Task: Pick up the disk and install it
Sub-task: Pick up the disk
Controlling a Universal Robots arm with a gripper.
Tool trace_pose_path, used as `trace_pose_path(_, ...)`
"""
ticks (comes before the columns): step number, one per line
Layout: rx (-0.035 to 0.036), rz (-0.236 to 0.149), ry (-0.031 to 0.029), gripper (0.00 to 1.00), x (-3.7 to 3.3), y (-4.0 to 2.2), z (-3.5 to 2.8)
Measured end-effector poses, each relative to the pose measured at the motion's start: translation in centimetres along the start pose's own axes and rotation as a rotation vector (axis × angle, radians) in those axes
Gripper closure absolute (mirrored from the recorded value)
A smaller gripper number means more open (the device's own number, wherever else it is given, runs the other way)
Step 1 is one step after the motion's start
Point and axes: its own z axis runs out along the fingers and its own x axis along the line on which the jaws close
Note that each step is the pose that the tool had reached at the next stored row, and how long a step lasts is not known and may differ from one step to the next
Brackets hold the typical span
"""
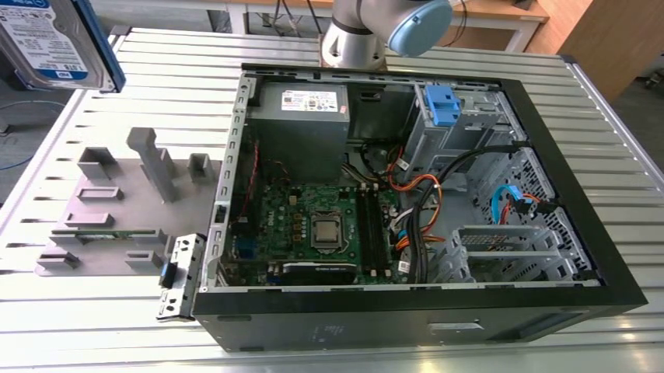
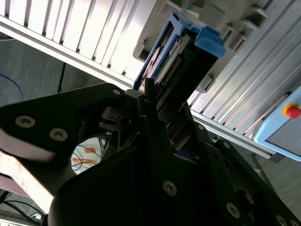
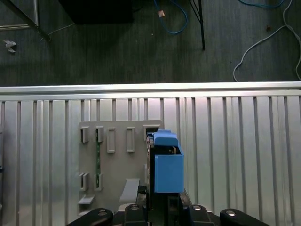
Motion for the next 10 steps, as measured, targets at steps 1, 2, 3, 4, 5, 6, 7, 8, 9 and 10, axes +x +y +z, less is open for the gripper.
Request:
trace_pose_path(1,0.0000,0.000,0.0000,0.65,0.00,0.01,-0.20)
trace_pose_path(2,0.0002,0.000,-0.0001,0.65,-0.01,0.02,-0.38)
trace_pose_path(3,0.0000,0.000,0.0000,0.65,-0.01,0.02,-0.53)
trace_pose_path(4,0.0000,0.000,0.0000,0.65,-0.01,0.03,-0.61)
trace_pose_path(5,0.0000,0.000,0.0000,0.65,-0.01,0.03,-0.63)
trace_pose_path(6,0.0002,0.000,-0.0001,0.65,-0.01,0.03,-0.63)
trace_pose_path(7,0.0000,0.000,0.0000,0.65,-0.01,0.03,-0.70)
trace_pose_path(8,0.0000,0.000,0.0000,0.65,-0.02,-0.06,-0.70)
trace_pose_path(9,0.0000,0.000,0.0000,0.65,-0.02,-0.06,-0.71)
trace_pose_path(10,0.0000,0.000,0.0000,0.65,-0.02,-0.06,-0.71)
